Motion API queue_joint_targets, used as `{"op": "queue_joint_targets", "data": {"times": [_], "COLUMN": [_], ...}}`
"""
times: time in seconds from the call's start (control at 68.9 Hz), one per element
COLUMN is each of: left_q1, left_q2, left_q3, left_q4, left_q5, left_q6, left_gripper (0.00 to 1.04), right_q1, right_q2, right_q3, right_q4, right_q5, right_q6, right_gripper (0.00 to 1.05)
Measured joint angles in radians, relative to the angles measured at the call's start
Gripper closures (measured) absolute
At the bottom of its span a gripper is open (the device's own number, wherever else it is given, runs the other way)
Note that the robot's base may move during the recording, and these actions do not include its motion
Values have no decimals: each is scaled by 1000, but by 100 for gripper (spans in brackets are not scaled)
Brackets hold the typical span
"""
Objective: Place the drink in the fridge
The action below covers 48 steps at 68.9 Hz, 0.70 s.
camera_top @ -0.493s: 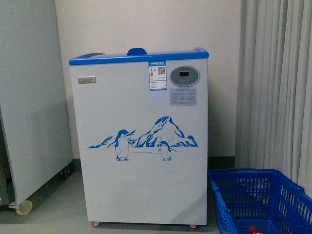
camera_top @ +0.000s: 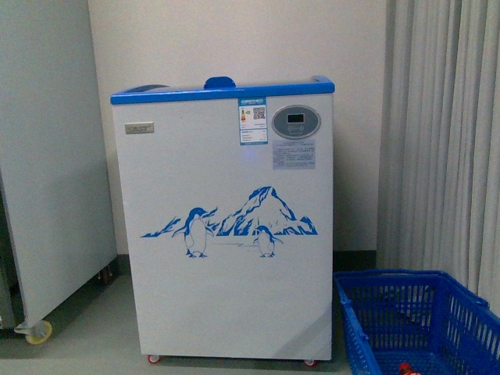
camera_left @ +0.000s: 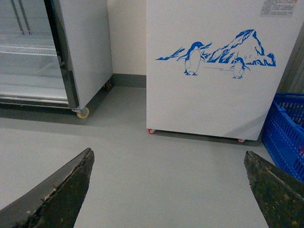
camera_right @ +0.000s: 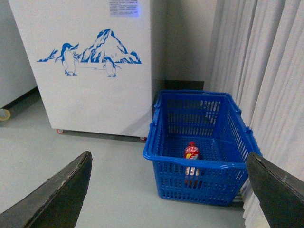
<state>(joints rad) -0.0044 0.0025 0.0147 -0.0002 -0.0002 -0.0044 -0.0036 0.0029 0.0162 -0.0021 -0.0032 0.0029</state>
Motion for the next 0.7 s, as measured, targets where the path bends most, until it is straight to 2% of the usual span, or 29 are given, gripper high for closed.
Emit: {"op": "queue_joint_targets", "data": {"times": [0.696], "left_q1": [0], "left_q2": [0], "left_q3": [0], "left_q4": [0], "left_q5": [0], "left_q6": [0], "left_gripper": [8], "right_q1": [0], "right_q2": [0], "right_q3": [0], "right_q4": [0], "right_q5": [0], "right_q6": [0], "right_gripper": [8]}}
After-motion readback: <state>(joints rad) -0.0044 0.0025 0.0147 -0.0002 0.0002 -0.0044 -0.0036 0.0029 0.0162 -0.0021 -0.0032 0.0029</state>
